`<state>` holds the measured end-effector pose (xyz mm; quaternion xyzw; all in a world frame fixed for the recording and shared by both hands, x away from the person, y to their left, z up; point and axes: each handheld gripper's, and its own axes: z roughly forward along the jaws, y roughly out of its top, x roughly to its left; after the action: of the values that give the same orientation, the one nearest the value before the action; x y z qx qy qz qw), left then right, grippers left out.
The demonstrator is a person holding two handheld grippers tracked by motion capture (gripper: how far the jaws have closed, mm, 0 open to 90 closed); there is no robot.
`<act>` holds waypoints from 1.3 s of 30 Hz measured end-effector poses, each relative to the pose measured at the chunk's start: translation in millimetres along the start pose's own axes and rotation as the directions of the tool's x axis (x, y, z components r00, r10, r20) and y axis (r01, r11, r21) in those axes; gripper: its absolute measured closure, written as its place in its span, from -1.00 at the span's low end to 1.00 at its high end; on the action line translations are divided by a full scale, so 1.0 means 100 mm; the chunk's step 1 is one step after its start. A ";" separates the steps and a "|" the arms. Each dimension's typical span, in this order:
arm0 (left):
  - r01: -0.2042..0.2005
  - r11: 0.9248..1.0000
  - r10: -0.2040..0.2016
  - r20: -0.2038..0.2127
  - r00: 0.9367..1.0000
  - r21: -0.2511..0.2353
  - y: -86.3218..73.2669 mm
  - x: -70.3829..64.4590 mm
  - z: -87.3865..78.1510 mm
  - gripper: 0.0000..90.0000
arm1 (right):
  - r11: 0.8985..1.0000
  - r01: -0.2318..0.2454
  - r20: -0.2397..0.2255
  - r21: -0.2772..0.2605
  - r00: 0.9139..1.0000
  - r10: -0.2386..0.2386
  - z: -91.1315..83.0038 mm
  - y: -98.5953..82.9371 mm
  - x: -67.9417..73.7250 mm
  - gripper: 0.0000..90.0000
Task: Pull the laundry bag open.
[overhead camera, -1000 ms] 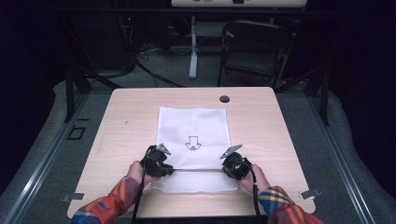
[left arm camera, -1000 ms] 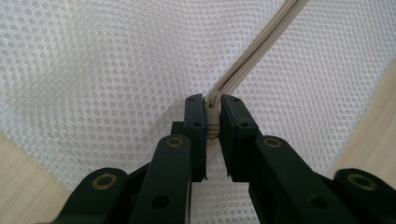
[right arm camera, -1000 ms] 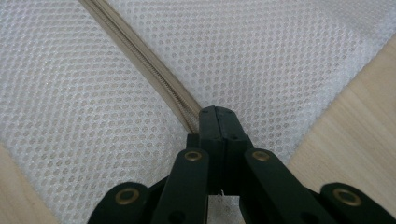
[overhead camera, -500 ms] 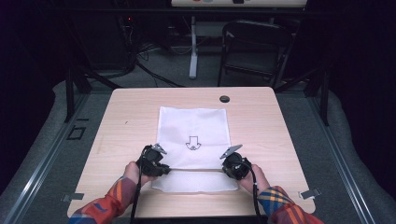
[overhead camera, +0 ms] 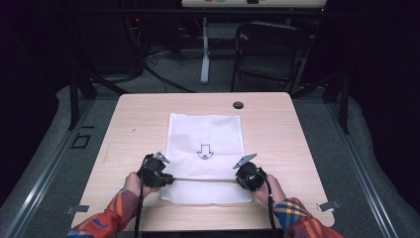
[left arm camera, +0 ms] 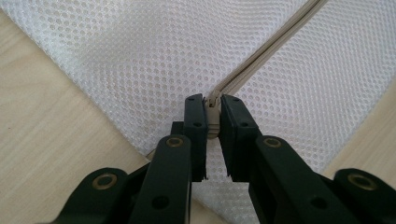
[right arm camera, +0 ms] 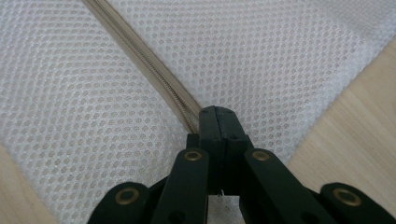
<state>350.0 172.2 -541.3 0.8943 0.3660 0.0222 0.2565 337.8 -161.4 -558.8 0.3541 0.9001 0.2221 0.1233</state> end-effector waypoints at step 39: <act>0.084 0.996 -0.082 -0.059 0.995 0.033 -0.24 0.22 -0.14 0.80 | 1.000 0.000 -0.010 -0.003 1.000 0.000 0.00 0.00 -0.01 1.00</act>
<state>347.4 207.9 -543.6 0.8817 0.4105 0.0309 0.2303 338.6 -162.2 -558.9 0.3529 0.9003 0.2251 0.1193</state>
